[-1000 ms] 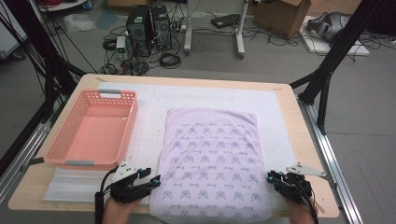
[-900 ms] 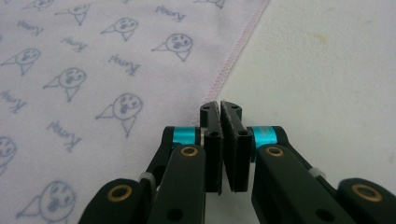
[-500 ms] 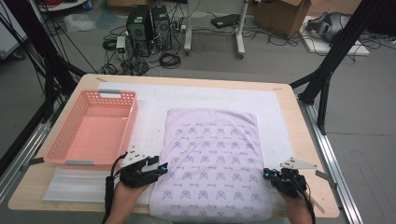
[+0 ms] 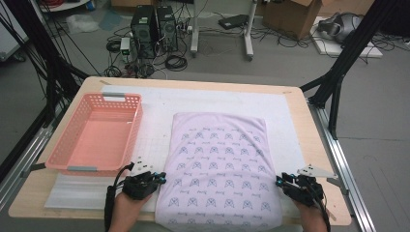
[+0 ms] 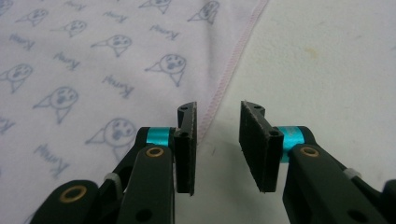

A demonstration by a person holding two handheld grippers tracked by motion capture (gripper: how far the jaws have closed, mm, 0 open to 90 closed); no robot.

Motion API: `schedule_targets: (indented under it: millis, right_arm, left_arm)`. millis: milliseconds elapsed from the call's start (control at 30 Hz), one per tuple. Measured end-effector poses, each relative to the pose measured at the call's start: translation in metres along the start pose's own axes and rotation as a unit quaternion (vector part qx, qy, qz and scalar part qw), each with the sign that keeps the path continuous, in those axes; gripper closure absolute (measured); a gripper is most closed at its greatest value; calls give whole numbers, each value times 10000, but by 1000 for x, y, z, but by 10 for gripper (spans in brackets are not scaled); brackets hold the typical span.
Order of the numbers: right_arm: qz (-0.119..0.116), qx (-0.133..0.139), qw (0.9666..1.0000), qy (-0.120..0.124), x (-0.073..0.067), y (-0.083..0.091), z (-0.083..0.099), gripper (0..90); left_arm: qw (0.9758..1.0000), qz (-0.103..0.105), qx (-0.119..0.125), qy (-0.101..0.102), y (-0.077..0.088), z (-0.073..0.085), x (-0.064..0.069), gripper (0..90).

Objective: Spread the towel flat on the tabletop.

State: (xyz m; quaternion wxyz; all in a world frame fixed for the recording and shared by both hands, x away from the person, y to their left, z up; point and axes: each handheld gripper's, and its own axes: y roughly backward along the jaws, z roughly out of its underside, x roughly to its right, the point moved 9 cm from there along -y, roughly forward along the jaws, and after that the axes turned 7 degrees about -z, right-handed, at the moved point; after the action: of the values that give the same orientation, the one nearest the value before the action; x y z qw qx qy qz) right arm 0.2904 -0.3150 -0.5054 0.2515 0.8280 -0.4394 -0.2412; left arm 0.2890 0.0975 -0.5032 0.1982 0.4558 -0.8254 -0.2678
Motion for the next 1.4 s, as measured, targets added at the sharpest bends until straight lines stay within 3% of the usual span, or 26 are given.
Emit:
schedule_targets:
  millis: [33, 133, 167, 200, 267, 400, 467, 567, 667, 867, 1033, 1167, 1367, 1400]
  right_arm:
    - [8, -13, 10000, -24, 0, -1, 0, 658]
    - [57, 25, 10000, 63, 2, -3, -5, 635]
    - [58, 71, 9999, 58, 2, -3, -7, 631]
    - [63, 118, 9999, 94, 3, -3, -10, 626]
    - [67, 187, 9997, 152, 5, -4, -14, 628]
    - [48, 254, 9994, 249, 11, -9, -23, 653]
    - [40, 303, 9991, 309, 17, -14, -30, 655]
    - [-1, 275, 9993, 242, 30, -28, -45, 652]
    - [-27, 73, 9993, 373, 40, -45, -58, 636]
    - [285, -16, 9974, 660, 61, -76, -100, 660]
    - [412, 13, 9976, 549, 75, -98, -130, 724]
    - [419, -98, 9968, 678, 80, -119, -143, 837]
    - [339, -274, 9971, 621, 79, -154, -145, 873]
    - [393, -177, 9972, 612, 80, -156, -146, 887]
  left_arm:
    - [10000, -10, -3, 5, 1, 1, -2, 899]
    - [9995, 152, 292, 21, 2, -4, -4, 895]
    - [9989, 191, 436, 8, 2, -8, -3, 854]
    - [9979, 275, 582, -1, 1, -12, -2, 752]
    - [9961, 411, 777, -52, -1, -19, 2, 674]
    - [9938, 485, 964, -282, -9, -30, 7, 534]
    - [9928, 488, 1006, -435, -13, -35, 7, 518]
    - [9929, 536, 1000, -361, -20, -41, 6, 483]
    - [9934, 532, 978, -286, -26, -45, 3, 445]
    - [9930, 588, 977, -304, -33, -50, 1, 433]
    - [9927, 628, 976, -338, -36, -52, 2, 430]
    - [9922, 656, 1012, -309, -36, -54, 2, 429]
    - [9925, 667, 984, -277, -36, -54, 2, 427]
    - [9925, 662, 991, -266, -36, -54, 1, 427]
